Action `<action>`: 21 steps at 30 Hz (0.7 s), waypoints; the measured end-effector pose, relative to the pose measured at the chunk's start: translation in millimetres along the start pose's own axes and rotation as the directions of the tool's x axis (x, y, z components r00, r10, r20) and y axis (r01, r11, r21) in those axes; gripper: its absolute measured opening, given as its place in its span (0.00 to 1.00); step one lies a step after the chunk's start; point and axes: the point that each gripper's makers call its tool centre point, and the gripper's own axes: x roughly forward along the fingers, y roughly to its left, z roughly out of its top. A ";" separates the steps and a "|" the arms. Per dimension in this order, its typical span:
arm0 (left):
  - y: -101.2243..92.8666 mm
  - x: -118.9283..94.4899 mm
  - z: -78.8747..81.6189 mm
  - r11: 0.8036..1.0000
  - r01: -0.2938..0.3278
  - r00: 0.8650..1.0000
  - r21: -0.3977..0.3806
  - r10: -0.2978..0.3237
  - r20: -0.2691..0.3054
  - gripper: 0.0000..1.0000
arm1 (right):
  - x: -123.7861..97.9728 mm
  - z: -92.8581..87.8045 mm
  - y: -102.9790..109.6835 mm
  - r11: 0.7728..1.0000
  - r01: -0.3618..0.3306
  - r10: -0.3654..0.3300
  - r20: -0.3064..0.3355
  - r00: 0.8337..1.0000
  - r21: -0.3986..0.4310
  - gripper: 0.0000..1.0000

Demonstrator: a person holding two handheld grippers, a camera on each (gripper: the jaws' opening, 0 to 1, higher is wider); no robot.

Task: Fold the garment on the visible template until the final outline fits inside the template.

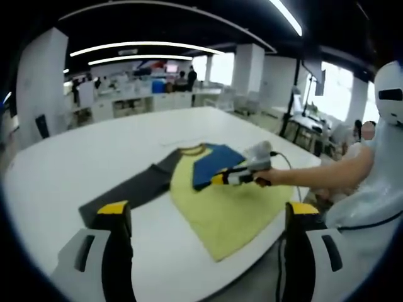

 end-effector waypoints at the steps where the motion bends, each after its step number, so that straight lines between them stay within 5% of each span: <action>1: 0.2 0.2 0.1 1.000 0.000 1.000 0.001 0.000 -0.001 0.98 | 1.1 -1.0 0.9 1.000 -0.005 0.005 -0.003 1.000 0.004 0.18; 3: 1.3 1.2 -0.8 1.000 0.000 1.000 -0.001 0.000 -0.008 0.97 | 3.0 -0.3 2.7 1.000 -0.011 0.011 -0.003 1.000 -0.011 0.04; 11: 1.9 3.7 -0.4 1.000 0.001 1.000 -0.003 -0.001 -0.010 0.97 | 13.7 26.0 10.0 1.000 -0.026 0.026 0.046 0.999 0.005 0.02; 18: 2.1 4.7 1.1 1.000 0.000 1.000 -0.001 0.000 -0.012 0.97 | 42.3 84.2 37.2 0.994 -0.092 0.097 0.101 0.990 -0.054 0.02; 21: 3.5 2.9 -1.0 1.000 -0.008 1.000 -0.004 0.008 -0.021 0.97 | 56.9 92.2 47.4 0.989 -0.121 0.128 0.094 0.987 -0.085 0.02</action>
